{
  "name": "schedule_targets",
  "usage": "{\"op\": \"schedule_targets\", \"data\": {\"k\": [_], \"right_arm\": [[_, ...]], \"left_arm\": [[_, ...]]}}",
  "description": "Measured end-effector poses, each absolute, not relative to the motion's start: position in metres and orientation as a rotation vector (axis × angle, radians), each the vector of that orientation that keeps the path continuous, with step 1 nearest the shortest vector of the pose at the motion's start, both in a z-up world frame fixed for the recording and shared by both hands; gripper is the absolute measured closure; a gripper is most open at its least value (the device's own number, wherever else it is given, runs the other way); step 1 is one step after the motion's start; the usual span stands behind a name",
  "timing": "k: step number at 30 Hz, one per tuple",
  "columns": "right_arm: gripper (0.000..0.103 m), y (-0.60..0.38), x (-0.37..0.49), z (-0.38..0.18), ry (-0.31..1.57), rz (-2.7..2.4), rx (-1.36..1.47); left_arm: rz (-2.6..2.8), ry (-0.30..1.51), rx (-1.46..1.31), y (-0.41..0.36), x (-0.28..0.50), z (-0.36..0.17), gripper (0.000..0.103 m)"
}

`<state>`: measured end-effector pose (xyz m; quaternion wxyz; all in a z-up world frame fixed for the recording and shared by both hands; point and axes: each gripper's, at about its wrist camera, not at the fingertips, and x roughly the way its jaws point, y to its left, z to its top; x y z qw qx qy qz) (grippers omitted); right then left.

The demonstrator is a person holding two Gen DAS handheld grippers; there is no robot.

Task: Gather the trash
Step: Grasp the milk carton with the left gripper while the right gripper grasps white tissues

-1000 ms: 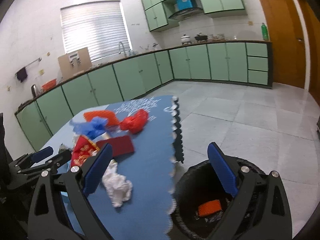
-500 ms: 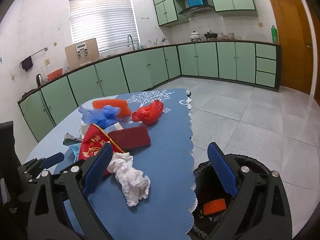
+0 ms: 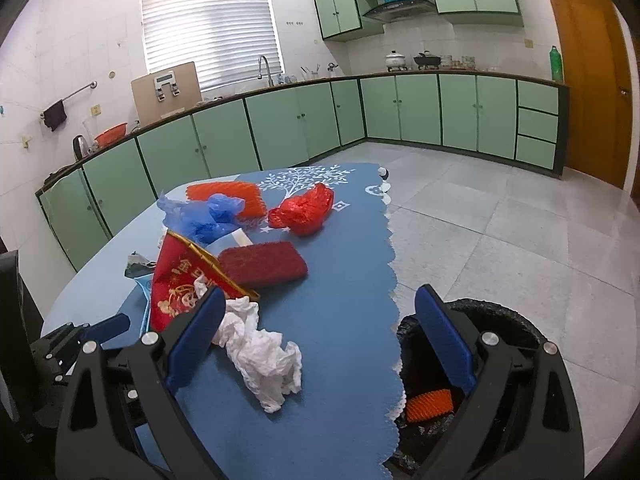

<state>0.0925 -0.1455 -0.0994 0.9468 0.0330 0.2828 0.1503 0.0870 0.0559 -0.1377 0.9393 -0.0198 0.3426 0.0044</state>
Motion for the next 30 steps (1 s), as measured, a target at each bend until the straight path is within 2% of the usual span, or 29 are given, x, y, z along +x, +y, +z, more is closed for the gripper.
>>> {"op": "schedule_targets", "data": {"k": [2, 7, 9, 12, 17, 19, 26, 30], "right_arm": [[0.010, -0.145, 0.092, -0.100, 0.578, 0.306, 0.066], [0.010, -0.142, 0.094, -0.104, 0.612, 0.305, 0.090], [0.010, -0.138, 0.094, -0.107, 0.620, 0.310, 0.077], [0.010, -0.130, 0.094, -0.109, 0.623, 0.332, 0.045], [0.011, -0.116, 0.095, -0.116, 0.637, 0.353, 0.014], [0.018, -0.110, 0.098, -0.120, 0.655, 0.353, -0.005], [0.031, -0.102, 0.104, -0.133, 0.711, 0.363, -0.032], [0.049, -0.102, 0.108, -0.140, 0.748, 0.387, -0.018]], "left_arm": [[0.015, 0.706, -0.047, 0.058, 0.088, -0.139, 0.026], [0.028, 0.723, -0.092, 0.072, 0.092, -0.141, 0.043], [0.034, 0.722, -0.092, 0.076, 0.093, -0.141, 0.057], [0.037, 0.718, -0.111, 0.082, 0.095, -0.139, 0.071], [0.065, 0.713, -0.126, 0.093, 0.096, -0.138, 0.073], [0.074, 0.708, -0.124, 0.095, 0.096, -0.138, 0.073], [0.084, 0.713, -0.115, 0.096, 0.096, -0.139, 0.073], [0.081, 0.712, -0.118, 0.098, 0.098, -0.139, 0.074]]}}
